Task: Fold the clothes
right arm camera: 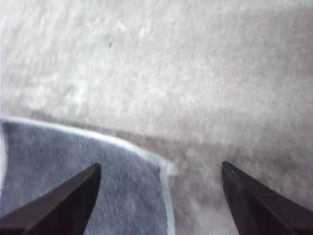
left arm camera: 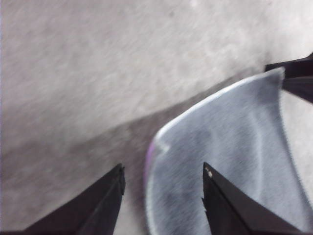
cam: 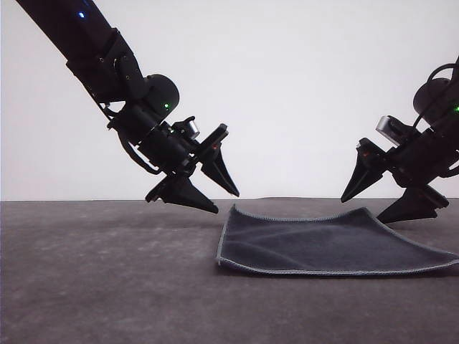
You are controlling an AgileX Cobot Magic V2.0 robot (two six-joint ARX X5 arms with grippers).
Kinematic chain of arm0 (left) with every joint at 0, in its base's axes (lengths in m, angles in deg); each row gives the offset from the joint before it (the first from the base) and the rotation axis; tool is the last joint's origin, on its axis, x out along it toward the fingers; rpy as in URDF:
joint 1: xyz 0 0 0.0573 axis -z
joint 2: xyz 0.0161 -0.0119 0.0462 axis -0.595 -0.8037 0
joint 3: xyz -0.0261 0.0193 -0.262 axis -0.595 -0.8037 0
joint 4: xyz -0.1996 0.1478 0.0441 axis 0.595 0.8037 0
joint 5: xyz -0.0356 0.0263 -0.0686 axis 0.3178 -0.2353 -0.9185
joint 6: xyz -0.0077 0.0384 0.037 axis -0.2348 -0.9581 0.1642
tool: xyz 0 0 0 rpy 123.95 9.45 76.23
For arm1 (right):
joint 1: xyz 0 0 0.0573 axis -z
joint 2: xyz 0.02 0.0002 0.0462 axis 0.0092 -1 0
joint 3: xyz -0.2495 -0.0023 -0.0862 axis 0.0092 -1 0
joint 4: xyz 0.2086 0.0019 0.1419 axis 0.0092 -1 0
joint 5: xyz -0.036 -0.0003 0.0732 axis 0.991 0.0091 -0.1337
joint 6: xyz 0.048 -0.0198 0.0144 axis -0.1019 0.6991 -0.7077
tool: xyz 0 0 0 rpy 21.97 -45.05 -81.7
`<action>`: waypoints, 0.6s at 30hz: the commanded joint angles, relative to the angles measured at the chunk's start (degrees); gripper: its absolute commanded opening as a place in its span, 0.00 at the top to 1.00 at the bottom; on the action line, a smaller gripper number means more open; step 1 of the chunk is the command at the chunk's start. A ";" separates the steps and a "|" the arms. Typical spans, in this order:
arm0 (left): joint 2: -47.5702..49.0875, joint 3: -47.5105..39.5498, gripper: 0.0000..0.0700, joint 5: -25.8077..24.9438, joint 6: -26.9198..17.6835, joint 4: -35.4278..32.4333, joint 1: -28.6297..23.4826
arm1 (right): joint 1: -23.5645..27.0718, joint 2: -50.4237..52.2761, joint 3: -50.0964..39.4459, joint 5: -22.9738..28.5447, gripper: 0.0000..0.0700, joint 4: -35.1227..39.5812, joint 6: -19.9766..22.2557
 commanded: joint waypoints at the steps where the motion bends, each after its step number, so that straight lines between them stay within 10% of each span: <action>1: -1.56 1.48 0.56 -0.19 0.87 -0.27 0.81 | -0.36 -1.75 1.23 -0.64 0.31 0.59 -1.83; 18: -3.01 1.48 0.56 9.12 0.59 -1.48 3.35 | -2.49 -2.00 1.23 -0.89 0.31 0.64 -1.81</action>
